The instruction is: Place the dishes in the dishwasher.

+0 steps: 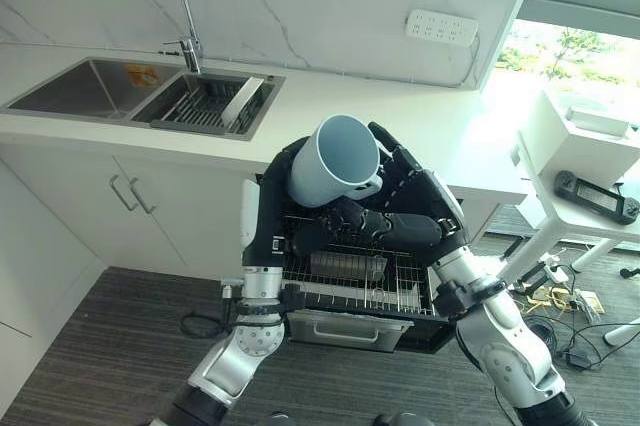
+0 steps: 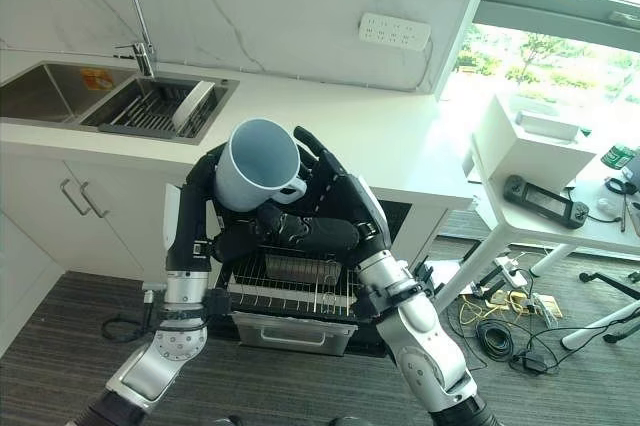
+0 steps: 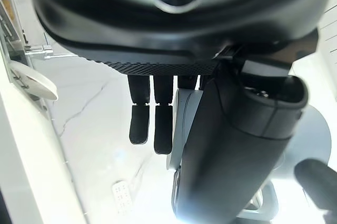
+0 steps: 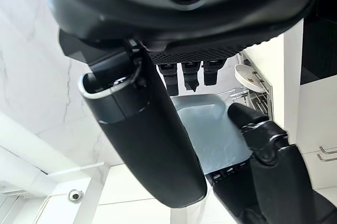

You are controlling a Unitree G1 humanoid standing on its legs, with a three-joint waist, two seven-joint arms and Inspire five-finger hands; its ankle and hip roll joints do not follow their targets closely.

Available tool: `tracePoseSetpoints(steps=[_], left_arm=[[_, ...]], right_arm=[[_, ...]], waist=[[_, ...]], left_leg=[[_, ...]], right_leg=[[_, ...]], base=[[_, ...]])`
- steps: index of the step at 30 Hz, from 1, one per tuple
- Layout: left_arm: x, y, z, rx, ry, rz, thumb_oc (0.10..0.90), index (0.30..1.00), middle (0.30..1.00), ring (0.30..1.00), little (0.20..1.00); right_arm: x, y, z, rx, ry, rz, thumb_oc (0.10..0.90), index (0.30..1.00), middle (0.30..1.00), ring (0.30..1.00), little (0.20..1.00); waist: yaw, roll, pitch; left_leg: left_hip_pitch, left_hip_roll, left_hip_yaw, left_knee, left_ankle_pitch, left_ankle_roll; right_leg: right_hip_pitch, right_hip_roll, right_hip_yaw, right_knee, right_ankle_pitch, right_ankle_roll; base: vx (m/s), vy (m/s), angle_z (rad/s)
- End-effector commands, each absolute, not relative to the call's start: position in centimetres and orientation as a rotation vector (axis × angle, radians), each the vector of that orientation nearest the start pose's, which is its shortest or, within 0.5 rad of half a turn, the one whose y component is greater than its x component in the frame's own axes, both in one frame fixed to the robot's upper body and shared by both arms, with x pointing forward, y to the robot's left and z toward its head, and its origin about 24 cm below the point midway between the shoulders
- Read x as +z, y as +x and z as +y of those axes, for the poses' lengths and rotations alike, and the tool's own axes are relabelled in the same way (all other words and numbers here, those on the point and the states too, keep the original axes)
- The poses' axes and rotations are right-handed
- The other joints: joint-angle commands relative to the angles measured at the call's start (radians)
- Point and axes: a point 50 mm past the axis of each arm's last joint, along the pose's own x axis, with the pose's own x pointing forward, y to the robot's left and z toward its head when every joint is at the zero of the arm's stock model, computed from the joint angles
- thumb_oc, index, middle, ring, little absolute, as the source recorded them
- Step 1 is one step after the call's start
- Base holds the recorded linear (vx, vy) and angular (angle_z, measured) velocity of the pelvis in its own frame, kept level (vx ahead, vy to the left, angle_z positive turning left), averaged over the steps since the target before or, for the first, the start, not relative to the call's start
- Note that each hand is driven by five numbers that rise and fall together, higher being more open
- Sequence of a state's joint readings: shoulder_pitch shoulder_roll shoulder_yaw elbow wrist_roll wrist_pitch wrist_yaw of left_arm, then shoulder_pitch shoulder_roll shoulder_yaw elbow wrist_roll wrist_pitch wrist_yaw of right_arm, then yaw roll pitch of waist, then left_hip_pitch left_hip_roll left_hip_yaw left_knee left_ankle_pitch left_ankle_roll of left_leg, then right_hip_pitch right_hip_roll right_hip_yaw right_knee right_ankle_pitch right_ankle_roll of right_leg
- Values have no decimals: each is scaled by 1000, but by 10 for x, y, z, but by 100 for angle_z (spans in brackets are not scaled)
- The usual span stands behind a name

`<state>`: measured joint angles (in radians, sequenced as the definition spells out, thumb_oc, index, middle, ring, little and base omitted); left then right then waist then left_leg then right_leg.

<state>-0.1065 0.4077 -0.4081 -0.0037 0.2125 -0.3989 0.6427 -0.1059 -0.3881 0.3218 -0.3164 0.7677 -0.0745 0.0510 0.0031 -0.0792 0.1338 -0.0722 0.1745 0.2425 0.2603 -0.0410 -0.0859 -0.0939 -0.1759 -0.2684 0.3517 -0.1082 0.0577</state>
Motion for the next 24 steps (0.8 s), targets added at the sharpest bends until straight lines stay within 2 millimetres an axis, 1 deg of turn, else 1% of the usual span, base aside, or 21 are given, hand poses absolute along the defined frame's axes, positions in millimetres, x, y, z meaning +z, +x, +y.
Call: tracePoseSetpoints(steps=[1,9,15,24], left_arm=[[139,251,112,-12,289,-856,400,300,300,300,300],[135,250,108,-58,291,-840,400,300,300,300,300],[134,249,105,-81,293,-835,400,300,300,300,300],[133,248,101,-124,292,-818,400,300,300,300,300]], right_arm=[[186,248,-115,555,521,-582,800,900,900,900,900],[194,246,-112,582,532,-613,800,900,900,900,900],[201,245,-106,611,535,-633,800,900,900,900,900],[207,242,-98,619,510,-651,800,900,900,900,900]], waist=[[1,0,-20],[6,-5,-16],[11,-7,-11],[15,-5,-11]], left_leg=[[97,21,-64,40,-256,27],[102,19,-69,40,-262,29],[107,15,-75,40,-266,31],[106,5,-86,40,-271,34]], right_leg=[[42,-36,8,-52,-45,115],[39,-40,1,-52,-36,119],[37,-42,-2,-52,-30,121],[30,-48,-6,-52,-25,124]], base=[[0,0,0],[0,0,0],[18,-8,3],[10,0,1]])
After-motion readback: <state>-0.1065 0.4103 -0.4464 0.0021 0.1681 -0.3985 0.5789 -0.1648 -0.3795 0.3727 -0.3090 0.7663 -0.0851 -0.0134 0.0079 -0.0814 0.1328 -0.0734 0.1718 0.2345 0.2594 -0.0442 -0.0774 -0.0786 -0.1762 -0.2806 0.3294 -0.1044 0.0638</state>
